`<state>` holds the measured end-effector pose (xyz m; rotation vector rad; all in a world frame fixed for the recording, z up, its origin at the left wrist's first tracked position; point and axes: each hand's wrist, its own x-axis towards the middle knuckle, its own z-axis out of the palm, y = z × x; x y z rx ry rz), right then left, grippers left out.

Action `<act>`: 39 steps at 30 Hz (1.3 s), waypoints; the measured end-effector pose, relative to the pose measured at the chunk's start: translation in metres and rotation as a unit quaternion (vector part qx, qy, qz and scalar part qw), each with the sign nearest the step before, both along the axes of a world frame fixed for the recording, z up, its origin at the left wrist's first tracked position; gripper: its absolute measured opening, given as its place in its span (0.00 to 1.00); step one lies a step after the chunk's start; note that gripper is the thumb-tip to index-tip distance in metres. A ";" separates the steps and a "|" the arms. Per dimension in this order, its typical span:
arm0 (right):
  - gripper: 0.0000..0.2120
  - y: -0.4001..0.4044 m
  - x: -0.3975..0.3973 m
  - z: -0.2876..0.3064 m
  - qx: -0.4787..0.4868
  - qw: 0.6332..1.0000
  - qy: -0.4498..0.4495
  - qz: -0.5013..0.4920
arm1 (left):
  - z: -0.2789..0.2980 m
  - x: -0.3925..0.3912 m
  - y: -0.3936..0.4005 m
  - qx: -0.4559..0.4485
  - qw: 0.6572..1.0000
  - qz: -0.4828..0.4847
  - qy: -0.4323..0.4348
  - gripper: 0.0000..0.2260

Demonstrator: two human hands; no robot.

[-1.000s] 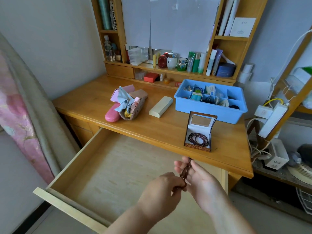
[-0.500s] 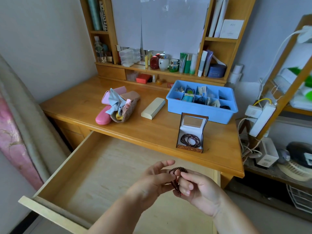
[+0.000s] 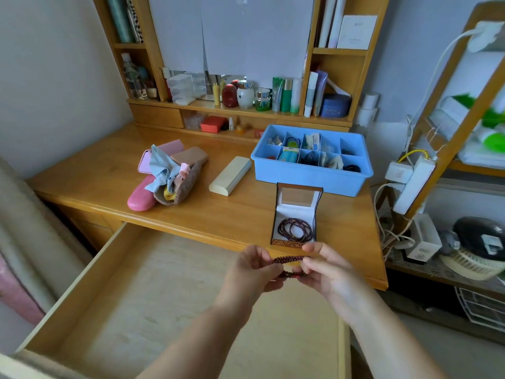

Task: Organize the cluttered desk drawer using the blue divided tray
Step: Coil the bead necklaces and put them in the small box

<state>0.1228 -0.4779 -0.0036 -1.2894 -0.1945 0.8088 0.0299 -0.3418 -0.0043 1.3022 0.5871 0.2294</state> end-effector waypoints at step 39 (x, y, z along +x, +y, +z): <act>0.16 -0.039 -0.111 -0.123 -0.571 0.548 -0.324 0.518 | -0.125 -0.109 0.019 0.389 0.693 -0.460 0.396 0.14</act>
